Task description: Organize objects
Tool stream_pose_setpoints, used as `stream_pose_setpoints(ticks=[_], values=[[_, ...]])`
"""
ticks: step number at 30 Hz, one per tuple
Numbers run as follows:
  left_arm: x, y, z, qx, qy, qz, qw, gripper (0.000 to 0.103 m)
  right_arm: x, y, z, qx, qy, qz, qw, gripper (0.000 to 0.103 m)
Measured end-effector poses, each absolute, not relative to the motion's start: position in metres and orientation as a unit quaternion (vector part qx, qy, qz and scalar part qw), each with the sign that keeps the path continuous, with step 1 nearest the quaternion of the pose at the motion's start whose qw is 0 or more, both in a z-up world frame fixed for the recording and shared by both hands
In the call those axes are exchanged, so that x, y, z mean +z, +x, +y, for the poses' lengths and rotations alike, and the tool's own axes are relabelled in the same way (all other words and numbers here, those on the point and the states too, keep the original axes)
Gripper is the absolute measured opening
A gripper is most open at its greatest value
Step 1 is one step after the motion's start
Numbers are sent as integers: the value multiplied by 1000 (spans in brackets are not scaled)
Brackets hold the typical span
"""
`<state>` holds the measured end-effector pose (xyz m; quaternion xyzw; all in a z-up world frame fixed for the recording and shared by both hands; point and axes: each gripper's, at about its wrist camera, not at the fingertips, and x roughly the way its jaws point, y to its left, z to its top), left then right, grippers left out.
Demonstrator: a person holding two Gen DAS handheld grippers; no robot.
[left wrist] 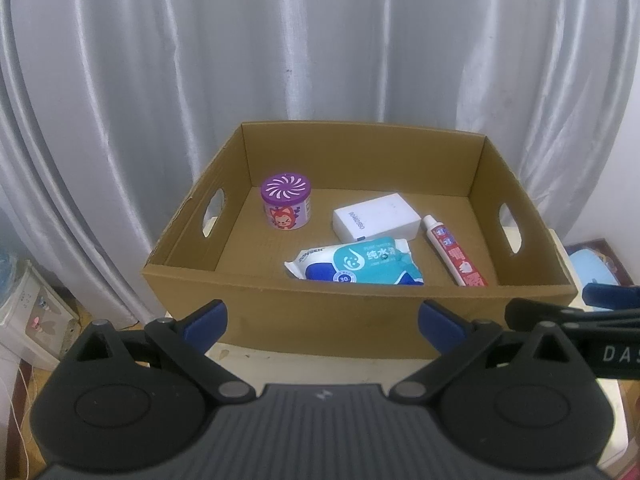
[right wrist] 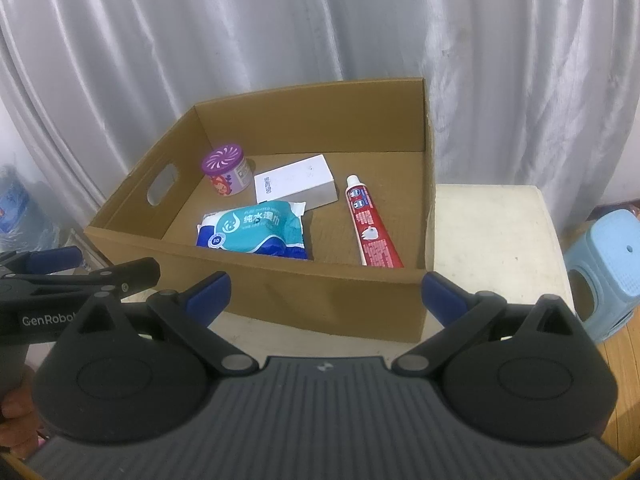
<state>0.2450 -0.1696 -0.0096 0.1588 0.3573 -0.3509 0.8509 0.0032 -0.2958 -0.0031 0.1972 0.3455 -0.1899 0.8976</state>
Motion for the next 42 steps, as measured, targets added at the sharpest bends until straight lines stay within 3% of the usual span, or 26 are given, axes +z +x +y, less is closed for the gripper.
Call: stream_pose_setpoints(ticks=[42], values=[[-7, 244, -160, -355, 164, 357, 848, 102, -3, 1, -295, -191, 199, 348, 896, 102]])
